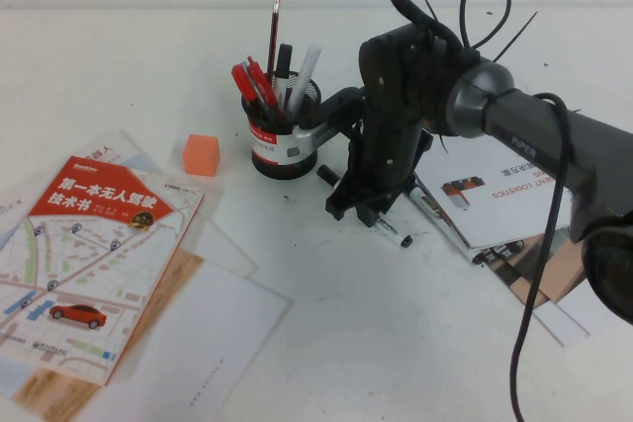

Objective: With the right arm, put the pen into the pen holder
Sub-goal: Pick up the pen on the table, then place the pen onto the pen holder

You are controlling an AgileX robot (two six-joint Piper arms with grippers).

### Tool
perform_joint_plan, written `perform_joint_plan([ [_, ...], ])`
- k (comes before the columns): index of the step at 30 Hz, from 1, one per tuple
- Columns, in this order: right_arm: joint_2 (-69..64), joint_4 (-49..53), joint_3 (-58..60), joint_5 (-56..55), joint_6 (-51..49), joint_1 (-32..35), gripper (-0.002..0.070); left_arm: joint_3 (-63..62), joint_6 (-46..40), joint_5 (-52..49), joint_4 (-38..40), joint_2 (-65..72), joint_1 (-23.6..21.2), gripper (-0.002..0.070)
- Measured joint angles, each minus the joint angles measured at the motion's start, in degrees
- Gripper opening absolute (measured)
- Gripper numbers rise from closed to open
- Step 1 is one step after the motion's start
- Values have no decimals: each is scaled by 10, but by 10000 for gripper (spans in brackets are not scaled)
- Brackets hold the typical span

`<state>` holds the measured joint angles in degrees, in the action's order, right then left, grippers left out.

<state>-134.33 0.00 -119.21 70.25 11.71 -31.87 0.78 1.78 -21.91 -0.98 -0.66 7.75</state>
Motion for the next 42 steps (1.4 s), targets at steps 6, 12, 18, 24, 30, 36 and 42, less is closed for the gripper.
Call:
perform_joint_plan([
  [6, 43, -67, -2, -7, 0, 0, 119, 0, 0, 0, 0, 0, 0, -4],
  [12, 123, -188, 21, -107, 45, 2, 119, 0, 0, 0, 0, 0, 0, -4],
  [18, 208, -216, 149, -255, 58, -18, 118, 0, 0, 0, 0, 0, 0, -4],
  [24, 285, -220, 316, -427, 59, -25, 118, 0, 0, 0, 0, 0, 0, -4],
  [30, 314, -46, 425, -691, -129, -33, 118, 0, 0, 0, 0, 0, 0, -4],
  [36, 268, 192, 433, -980, -384, -18, 119, 0, 0, 0, 0, 0, 0, -4],
  [42, 174, 236, 376, -1064, -413, -19, 118, 0, 0, 0, 0, 0, 0, -4],
])
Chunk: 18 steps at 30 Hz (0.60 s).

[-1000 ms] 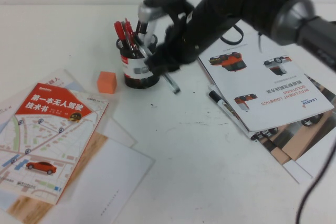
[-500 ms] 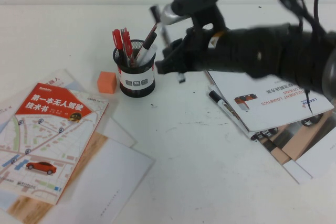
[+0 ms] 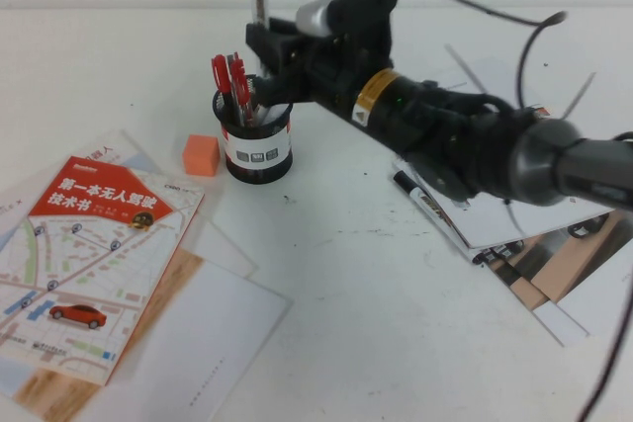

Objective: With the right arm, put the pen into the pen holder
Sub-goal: Place the pen onto the pen holder

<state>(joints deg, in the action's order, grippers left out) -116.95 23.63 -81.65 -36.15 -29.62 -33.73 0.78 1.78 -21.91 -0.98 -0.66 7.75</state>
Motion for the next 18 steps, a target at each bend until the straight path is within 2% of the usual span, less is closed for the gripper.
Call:
perform_joint_plan([
  [5, -59, 9, -54, -2, -3, 0, 118, 0, 0, 0, 0, 0, 0, -4],
  [12, -77, 21, -67, -2, -16, 0, 128, 0, 0, 0, 0, 0, 0, -4],
  [14, -77, 21, -67, -2, -20, 0, 176, 0, 0, 0, 0, 0, 0, -4],
  [18, -77, 21, -67, 8, -21, 0, 347, 0, 0, 0, 0, 0, 0, -4],
])
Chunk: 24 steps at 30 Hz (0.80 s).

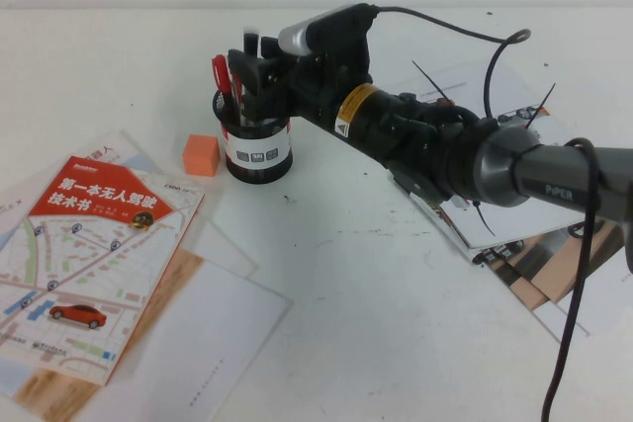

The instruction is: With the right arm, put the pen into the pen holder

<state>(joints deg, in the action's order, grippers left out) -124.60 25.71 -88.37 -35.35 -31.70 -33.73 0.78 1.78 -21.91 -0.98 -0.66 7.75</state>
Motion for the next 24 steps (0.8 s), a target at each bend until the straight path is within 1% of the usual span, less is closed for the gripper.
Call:
perform_joint_plan([
  [2, 0, -4, 0, 4, -1, 0, 382, 0, 0, 0, 0, 0, 0, -4],
  [3, 0, -6, 0, 5, -1, 0, 386, 0, 0, 0, 0, 0, 0, -4],
  [5, 0, -9, 0, 6, -1, 0, 372, 0, 0, 0, 0, 0, 0, -4],
  [6, 0, -9, 0, 8, -1, 0, 350, 0, 0, 0, 0, 0, 0, -4],
  [7, 1, -9, 0, 9, -1, 0, 323, 0, 0, 0, 0, 0, 0, -4],
  [9, 14, 5, 1, 12, -1, 0, 196, 0, 0, 0, 0, 0, 0, -4],
  [11, 35, 17, 13, 12, -1, 0, 84, 0, 0, 0, 0, 0, 0, -4],
  [12, 52, 20, 25, 12, -1, 0, 48, 0, 0, 0, 0, 0, 0, -4],
  [14, 94, 22, 55, 12, -1, 0, 11, 0, 0, 0, 0, 0, 0, -4],
  [18, 188, 18, 158, 11, 7, 0, -12, 0, 0, 0, 0, 0, 0, -4],
  [20, 254, 12, 242, 20, 35, 0, -15, 0, 0, 0, 0, 0, 0, -4],
  [24, 358, 39, 340, 58, 73, 0, -17, 0, 0, 0, 0, 0, 0, -4],
])
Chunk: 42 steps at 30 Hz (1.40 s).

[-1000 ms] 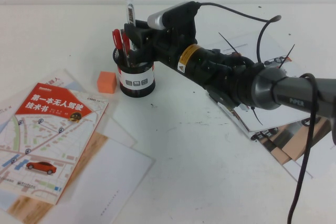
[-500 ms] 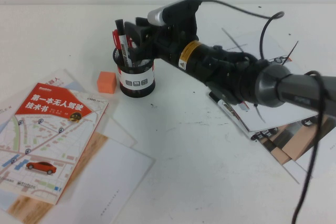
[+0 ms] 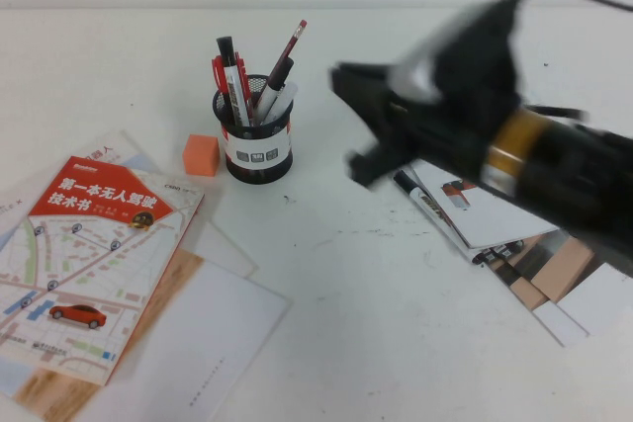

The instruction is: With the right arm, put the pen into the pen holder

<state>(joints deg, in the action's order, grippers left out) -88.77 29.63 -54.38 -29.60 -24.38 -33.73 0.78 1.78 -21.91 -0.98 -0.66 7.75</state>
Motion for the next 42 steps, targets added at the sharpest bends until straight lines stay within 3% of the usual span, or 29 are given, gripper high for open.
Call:
perform_joint_plan([
  [11, 327, 38, 217, 167, 14, 0, -19, 0, 0, 0, 0, 0, 0, -4],
  [21, 484, 13, 362, 237, 14, 0, -19, 0, 0, 0, 0, 0, 0, -4],
  [29, 543, -67, 385, 334, 14, 1, -19, 0, 0, 0, 0, 0, 0, -4],
  [35, 597, -89, 389, 400, 16, 52, -19, 0, 0, 0, 0, 0, 0, -4],
  [42, 685, -84, 393, 410, 16, 175, -19, 0, 0, 0, 0, 0, 0, -4],
])
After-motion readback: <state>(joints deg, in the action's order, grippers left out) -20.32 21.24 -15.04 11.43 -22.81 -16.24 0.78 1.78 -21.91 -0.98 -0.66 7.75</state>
